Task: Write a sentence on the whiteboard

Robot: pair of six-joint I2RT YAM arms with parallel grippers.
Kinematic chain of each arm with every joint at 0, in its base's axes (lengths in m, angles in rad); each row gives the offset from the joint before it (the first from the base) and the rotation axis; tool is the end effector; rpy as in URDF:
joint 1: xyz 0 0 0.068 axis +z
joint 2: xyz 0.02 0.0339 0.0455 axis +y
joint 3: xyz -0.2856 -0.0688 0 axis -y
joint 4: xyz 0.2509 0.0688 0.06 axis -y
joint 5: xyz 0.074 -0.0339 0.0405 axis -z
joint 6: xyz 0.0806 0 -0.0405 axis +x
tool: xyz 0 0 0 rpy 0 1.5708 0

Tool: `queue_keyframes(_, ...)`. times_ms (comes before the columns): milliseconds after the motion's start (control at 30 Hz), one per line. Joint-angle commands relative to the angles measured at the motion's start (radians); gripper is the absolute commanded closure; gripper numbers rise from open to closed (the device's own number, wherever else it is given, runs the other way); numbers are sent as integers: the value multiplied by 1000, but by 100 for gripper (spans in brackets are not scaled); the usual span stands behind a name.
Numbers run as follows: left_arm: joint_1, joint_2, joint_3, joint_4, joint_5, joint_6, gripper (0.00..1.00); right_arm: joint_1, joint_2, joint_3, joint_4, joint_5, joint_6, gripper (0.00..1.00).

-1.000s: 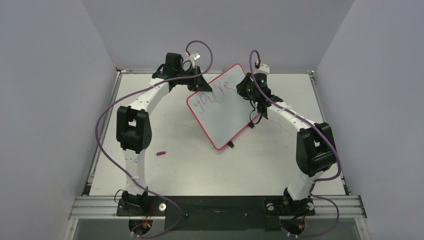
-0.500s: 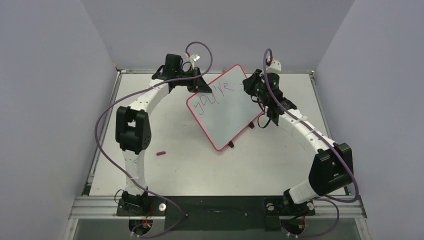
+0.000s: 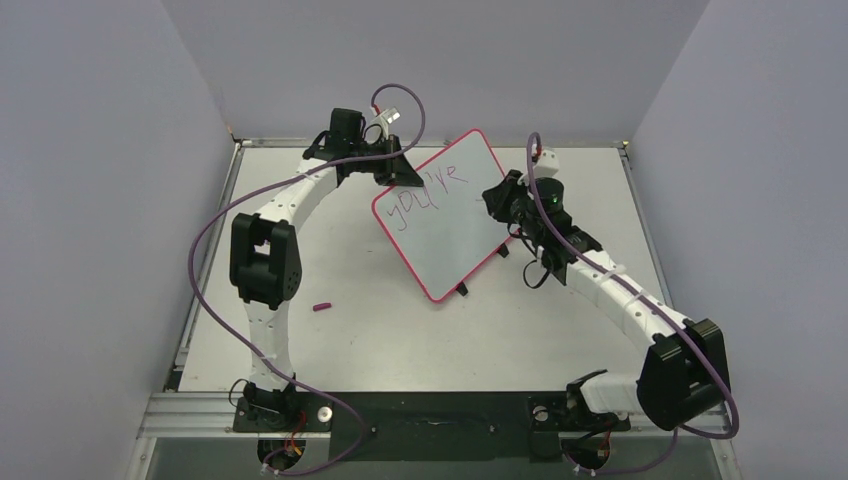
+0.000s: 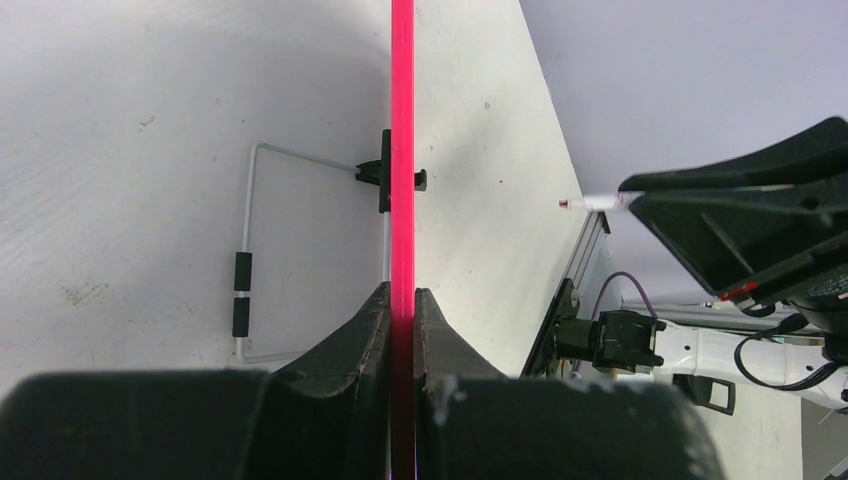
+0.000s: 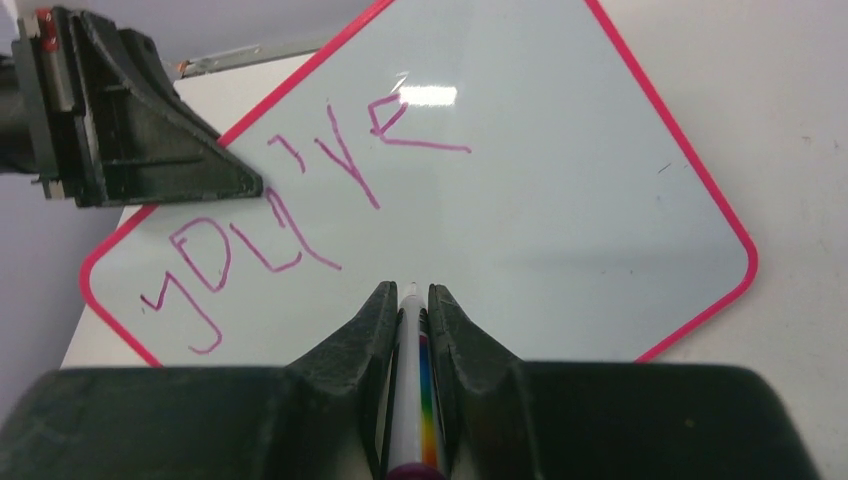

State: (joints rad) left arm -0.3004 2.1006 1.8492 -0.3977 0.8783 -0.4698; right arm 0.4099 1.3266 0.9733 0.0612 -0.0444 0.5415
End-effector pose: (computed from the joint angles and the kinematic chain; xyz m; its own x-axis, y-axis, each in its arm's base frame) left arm 0.4805 -0.2138 0.2798 -0.8655 -0.0345 -0.4997 0.4293 0.4630 -0.7755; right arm 0.3242 0.1448 0.3156 -0.4516 0.3652 -0.8140 -0.2384 0.8298 0.5045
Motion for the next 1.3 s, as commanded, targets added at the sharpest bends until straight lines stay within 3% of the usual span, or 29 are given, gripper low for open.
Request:
queue_keyframes(0,-8,-106,22,13,67,22,100,43,-87,-66,99,-49,-47,100)
queue_keyframes(300,-19,-112,15,5,52,32,100,162,-122,-168,237,-58,-76,100)
queue_keyframes(833,-25,-139,2,-3,37,38,100,298,69,-114,314,-92,-61,100)
queue_keyframes(1267,-25,-157,-23,8,39,36,100,327,138,-57,301,-65,-59,100)
